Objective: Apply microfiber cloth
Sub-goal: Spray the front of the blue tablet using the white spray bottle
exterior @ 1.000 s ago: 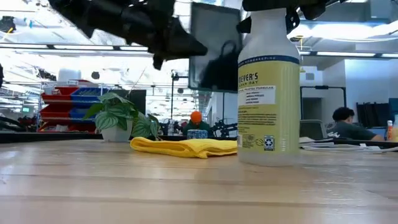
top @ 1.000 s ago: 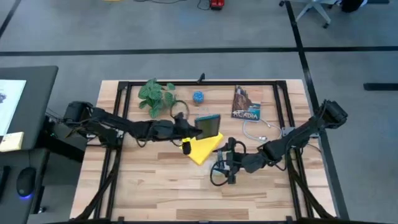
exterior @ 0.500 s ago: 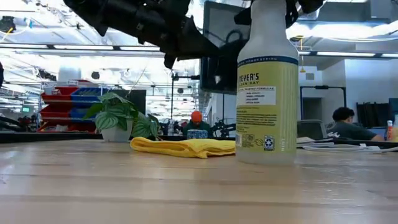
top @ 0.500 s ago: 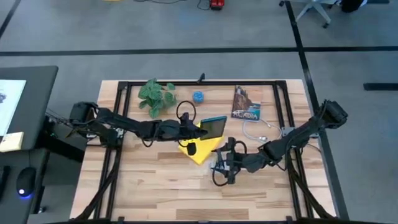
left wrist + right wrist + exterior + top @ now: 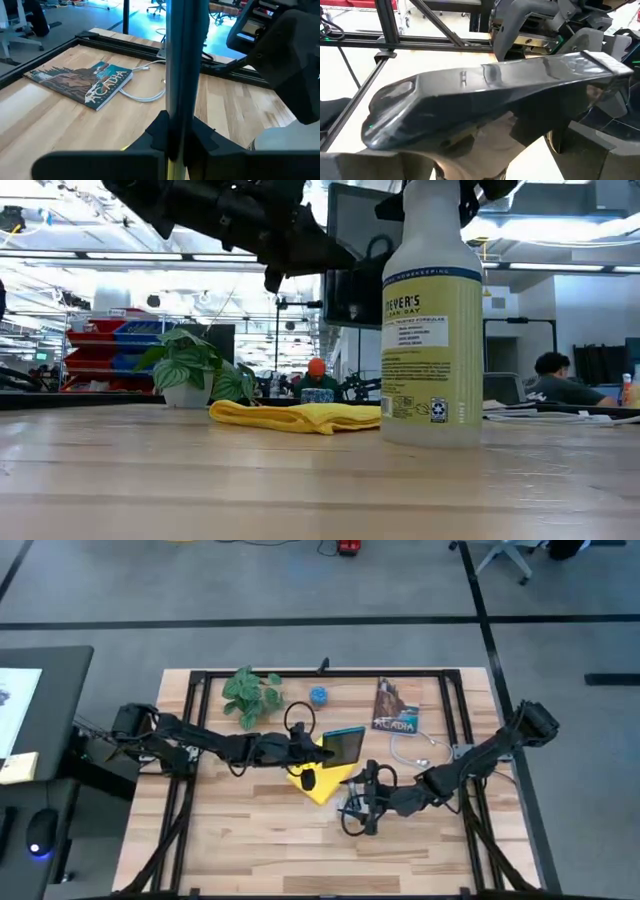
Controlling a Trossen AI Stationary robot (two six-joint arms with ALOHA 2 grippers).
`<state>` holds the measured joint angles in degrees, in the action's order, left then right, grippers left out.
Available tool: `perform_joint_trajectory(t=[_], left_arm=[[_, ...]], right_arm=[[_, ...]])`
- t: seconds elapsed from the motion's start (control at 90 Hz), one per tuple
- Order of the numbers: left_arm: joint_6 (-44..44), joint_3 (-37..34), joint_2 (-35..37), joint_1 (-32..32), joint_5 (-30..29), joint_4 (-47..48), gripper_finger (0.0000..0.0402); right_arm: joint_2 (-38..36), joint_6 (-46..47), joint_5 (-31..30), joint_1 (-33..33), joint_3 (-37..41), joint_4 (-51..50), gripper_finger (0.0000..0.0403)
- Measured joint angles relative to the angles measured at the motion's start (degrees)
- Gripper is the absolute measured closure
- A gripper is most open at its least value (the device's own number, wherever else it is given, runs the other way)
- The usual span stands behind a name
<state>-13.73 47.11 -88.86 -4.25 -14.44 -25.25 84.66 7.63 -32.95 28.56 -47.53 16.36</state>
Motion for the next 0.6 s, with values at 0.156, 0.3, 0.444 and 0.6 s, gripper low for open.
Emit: perform_joint_trajectory(t=[0.156,0.3,0.444,0.6], left_arm=[[-2.73,-0.22,0.00,0.47,-1.55,1.69,0.0391],[-4.01,-0.48,0.00,0.83,-2.42,1.59,0.0391],[-3.85,-0.50,0.00,0.83,-2.80,1.05,0.0391],[-3.67,-0.52,0.07,0.68,-2.89,-0.88,0.0391]], right_arm=[[0.00,2.19,2.43,-1.08,0.00,-0.09,0.0085],[0.00,2.51,3.17,-1.73,0.00,-0.36,0.0085],[0.00,3.22,3.23,-1.71,0.00,-0.94,0.0085],[0.00,3.51,3.22,-1.71,0.02,-0.89,0.0085]])
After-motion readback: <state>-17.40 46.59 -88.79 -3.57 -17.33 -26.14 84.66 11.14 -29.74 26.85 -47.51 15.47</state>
